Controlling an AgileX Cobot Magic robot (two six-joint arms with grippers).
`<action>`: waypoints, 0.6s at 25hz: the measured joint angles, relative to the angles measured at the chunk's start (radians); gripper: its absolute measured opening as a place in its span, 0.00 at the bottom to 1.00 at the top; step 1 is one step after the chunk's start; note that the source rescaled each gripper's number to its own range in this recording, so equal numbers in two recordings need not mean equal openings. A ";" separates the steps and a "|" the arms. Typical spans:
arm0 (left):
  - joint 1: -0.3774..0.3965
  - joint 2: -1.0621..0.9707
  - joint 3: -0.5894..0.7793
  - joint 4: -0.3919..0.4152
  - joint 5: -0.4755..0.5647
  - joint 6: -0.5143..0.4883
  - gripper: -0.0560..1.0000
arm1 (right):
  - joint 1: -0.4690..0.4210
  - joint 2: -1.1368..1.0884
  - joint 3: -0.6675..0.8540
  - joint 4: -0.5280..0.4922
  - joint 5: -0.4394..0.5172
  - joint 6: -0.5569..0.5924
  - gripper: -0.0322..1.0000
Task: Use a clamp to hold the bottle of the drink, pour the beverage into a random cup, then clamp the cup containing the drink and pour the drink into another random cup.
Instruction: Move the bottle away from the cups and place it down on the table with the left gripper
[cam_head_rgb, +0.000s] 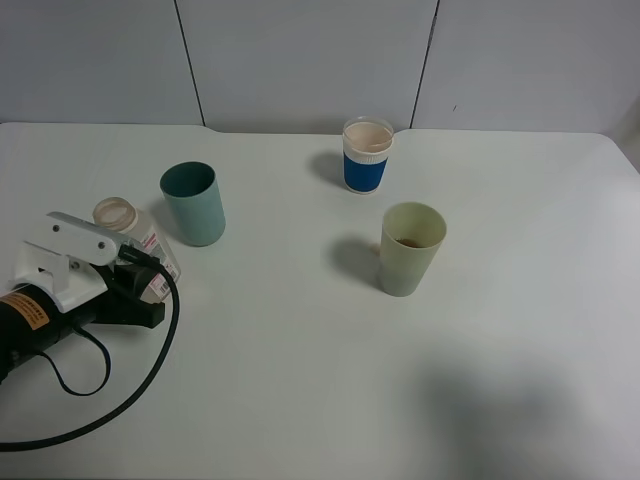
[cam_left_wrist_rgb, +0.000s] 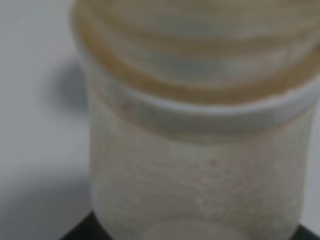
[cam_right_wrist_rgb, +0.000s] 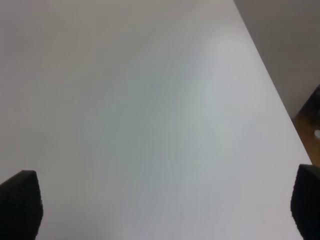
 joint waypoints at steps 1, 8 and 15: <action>0.000 0.000 0.000 0.000 0.000 0.000 0.06 | 0.000 0.000 0.000 0.000 0.000 0.000 1.00; 0.000 0.000 0.000 0.000 0.001 -0.053 0.06 | 0.000 0.000 0.000 0.000 0.000 0.000 1.00; 0.000 0.000 0.000 0.002 0.001 -0.038 0.06 | 0.000 0.000 0.000 0.000 0.000 0.000 1.00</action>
